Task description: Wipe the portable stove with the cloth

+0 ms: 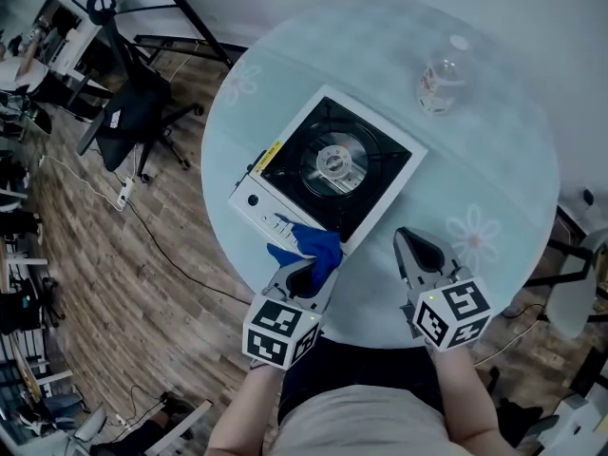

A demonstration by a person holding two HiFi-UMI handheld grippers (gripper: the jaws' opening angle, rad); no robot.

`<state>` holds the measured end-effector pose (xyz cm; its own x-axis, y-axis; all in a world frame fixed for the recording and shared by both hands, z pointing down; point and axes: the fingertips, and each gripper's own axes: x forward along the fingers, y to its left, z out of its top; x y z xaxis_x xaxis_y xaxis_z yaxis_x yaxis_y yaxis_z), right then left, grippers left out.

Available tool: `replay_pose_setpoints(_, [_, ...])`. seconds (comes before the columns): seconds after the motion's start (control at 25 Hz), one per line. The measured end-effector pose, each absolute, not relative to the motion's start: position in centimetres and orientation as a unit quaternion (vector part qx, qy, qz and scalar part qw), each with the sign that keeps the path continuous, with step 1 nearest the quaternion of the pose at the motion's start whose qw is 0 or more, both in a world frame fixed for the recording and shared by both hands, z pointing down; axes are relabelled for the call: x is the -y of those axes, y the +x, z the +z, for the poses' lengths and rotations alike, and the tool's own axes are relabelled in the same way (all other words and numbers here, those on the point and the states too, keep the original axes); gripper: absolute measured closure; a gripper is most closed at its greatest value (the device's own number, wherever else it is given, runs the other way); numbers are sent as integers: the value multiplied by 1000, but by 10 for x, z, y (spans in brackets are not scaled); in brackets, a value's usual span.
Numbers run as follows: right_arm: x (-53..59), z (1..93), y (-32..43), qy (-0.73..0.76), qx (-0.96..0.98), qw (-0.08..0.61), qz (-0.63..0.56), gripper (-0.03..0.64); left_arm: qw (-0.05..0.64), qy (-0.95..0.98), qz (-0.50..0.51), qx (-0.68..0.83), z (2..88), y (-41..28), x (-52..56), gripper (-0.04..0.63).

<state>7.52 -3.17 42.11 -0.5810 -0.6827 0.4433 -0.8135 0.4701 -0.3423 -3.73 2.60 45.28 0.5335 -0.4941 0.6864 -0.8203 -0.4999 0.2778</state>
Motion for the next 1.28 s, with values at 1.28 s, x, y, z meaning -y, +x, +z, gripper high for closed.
replay_pose_setpoints(1.28, [34,425,109,424,858,127,261,595,261,795,315,449,455,27,12,499])
